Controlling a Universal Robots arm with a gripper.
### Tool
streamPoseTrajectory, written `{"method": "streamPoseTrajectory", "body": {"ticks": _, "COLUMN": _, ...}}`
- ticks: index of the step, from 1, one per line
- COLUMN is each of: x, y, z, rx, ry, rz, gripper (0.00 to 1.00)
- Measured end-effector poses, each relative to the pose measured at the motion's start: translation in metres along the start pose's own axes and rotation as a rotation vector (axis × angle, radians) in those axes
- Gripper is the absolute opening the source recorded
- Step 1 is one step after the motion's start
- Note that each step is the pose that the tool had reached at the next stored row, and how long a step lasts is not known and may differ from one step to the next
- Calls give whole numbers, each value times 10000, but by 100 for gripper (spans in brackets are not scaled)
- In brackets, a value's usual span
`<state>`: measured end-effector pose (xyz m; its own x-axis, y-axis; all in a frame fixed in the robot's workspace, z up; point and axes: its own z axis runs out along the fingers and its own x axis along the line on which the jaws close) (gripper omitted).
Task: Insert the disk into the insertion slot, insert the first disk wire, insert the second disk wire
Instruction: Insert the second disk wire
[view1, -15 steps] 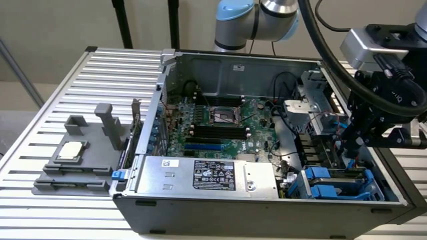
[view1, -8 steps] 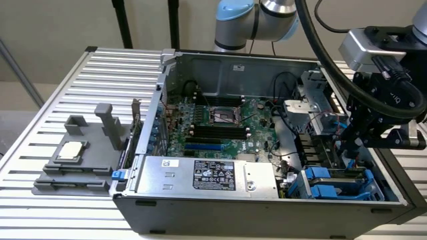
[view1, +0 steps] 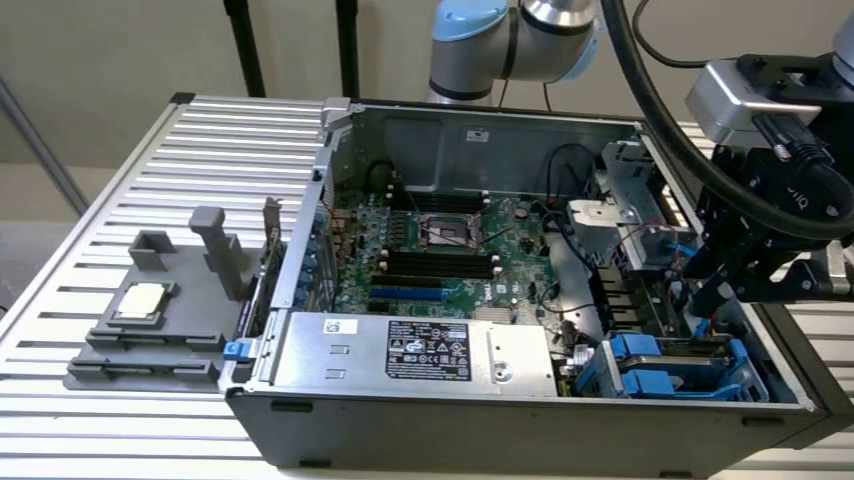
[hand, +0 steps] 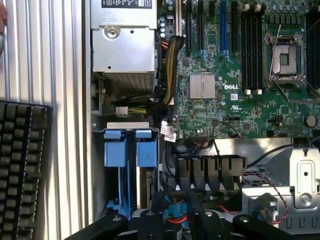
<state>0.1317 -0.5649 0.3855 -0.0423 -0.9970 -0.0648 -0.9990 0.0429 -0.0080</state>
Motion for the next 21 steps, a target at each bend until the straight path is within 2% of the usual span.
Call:
{"method": "streamPoseTrajectory", "body": {"ticks": 13, "x": 30, "y": -7, "z": 81, "rx": 2, "ry": 62, "rz": -1, "gripper": 33}}
{"method": "streamPoseTrajectory", "body": {"ticks": 14, "x": 30, "y": -7, "z": 83, "rx": 3, "ry": 69, "rz": -1, "gripper": 31}}
{"method": "streamPoseTrajectory", "body": {"ticks": 16, "x": 31, "y": -7, "z": 85, "rx": 3, "ry": 85, "rz": -1, "gripper": 18}}
{"method": "streamPoseTrajectory", "body": {"ticks": 21, "x": 64, "y": 0, "z": 107, "rx": 4, "ry": 91, "rz": 0, "gripper": 16}}
